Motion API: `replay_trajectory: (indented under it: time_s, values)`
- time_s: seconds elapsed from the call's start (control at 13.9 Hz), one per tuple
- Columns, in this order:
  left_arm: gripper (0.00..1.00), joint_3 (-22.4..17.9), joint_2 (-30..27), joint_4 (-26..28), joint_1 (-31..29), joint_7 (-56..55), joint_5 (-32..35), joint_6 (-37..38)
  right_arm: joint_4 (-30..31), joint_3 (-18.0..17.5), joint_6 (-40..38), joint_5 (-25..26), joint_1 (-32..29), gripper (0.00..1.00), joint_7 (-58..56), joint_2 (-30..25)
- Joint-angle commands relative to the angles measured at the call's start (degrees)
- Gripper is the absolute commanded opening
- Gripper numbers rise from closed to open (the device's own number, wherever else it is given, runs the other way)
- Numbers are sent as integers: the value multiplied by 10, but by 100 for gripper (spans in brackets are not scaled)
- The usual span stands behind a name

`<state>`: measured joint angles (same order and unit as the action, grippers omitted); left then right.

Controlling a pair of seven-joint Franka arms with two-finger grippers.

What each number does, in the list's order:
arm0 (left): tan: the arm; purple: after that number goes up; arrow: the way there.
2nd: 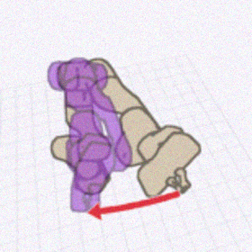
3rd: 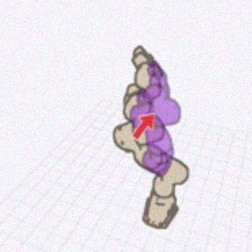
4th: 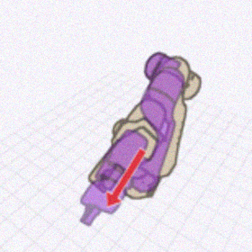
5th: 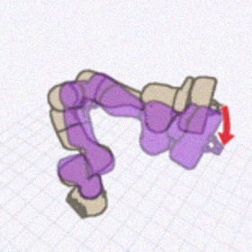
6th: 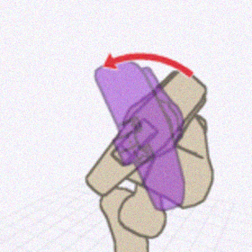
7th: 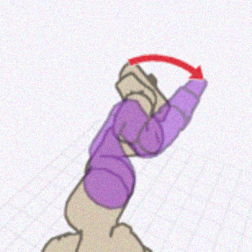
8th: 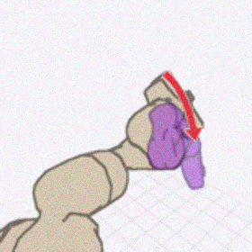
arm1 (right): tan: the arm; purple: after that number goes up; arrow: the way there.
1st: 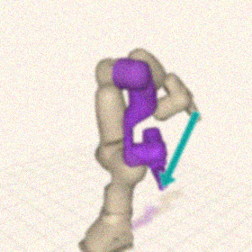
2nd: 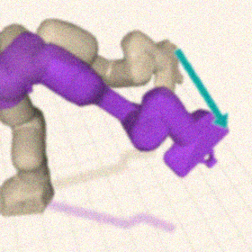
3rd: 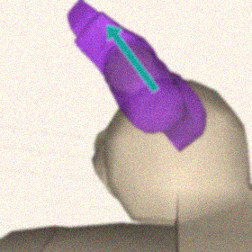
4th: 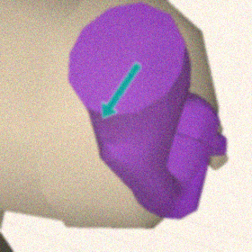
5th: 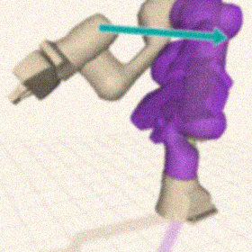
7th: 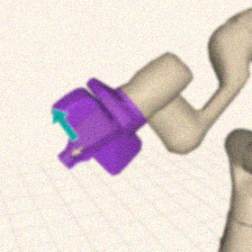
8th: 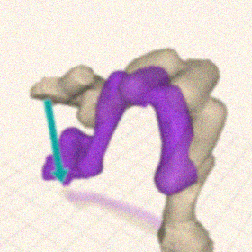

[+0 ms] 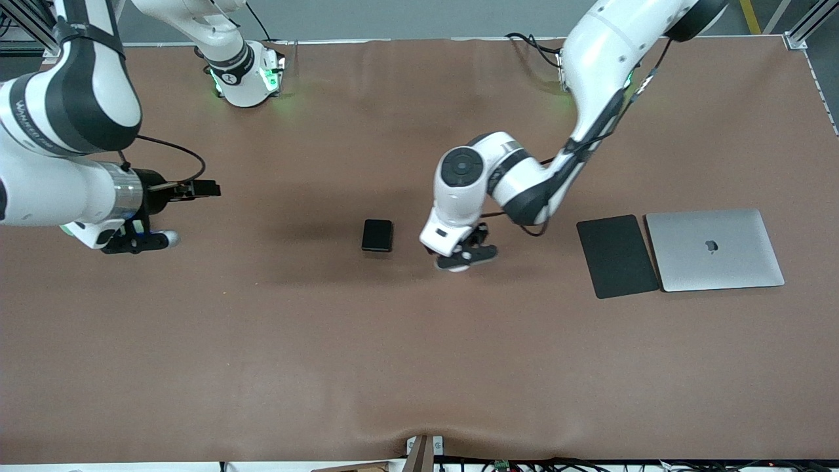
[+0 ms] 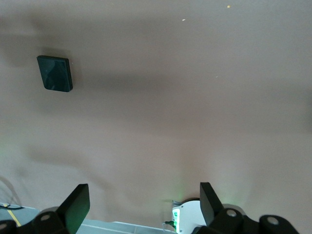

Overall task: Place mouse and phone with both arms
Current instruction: 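Carry the mouse to the mouse pad while the right gripper nears the phone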

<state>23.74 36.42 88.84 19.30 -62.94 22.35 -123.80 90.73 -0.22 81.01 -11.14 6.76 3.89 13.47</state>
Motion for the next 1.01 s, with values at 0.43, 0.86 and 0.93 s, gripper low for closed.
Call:
replay_trajectory:
  time_s: [0.43, 0.86, 0.93]
  values:
    - [0, 5, -101, 97, -209, 189, -3, 109, 7, 1, 99, -32, 80, 100, 93, 23]
    - [0, 5, -128, 296, -333, 193, 59, -118, 7, 1, 147, -32, 127, 100, 114, 56]
    - [0, 5, -123, 319, -347, 193, 74, -161, 8, 1, 156, -32, 132, 100, 117, 61]
